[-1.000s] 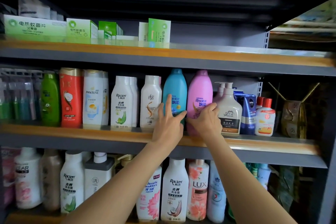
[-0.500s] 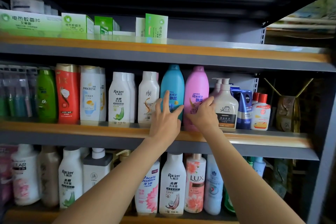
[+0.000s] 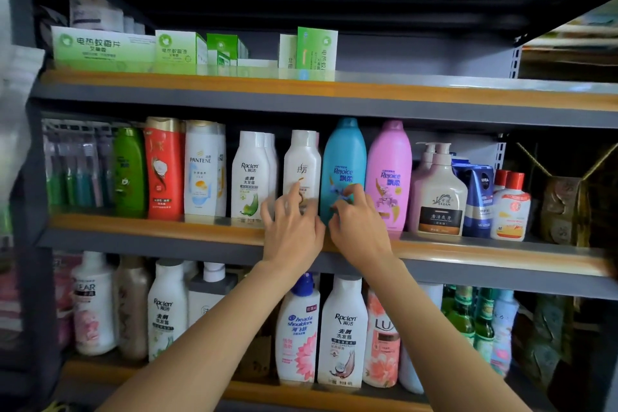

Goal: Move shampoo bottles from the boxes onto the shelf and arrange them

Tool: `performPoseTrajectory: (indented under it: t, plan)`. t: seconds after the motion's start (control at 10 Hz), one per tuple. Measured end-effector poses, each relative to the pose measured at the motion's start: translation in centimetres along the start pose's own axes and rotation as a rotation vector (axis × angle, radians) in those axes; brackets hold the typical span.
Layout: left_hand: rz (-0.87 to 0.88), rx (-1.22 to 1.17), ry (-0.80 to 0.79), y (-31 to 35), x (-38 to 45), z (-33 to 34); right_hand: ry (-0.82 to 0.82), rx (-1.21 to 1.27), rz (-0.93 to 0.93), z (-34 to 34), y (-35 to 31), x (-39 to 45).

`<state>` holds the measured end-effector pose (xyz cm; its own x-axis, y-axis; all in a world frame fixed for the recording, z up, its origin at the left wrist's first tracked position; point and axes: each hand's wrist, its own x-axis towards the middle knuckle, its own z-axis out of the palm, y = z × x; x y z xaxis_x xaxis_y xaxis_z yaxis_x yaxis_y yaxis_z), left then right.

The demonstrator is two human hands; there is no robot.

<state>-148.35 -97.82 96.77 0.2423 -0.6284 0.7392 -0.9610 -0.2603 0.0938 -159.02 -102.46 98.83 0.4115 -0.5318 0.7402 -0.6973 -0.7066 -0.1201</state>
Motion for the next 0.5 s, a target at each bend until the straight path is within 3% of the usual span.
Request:
performPoseTrajectory:
  t: [0.4,0.5]
  plan:
    - [0.082,-0.029,0.010,-3.5,-2.6,-1.8,0.085,0.028,0.014,-0.6,-3.9,-1.0]
    - [0.056,-0.077,-0.018,-5.0,-3.4,-3.3,0.037,0.023,0.030,-1.0,-5.9,-1.6]
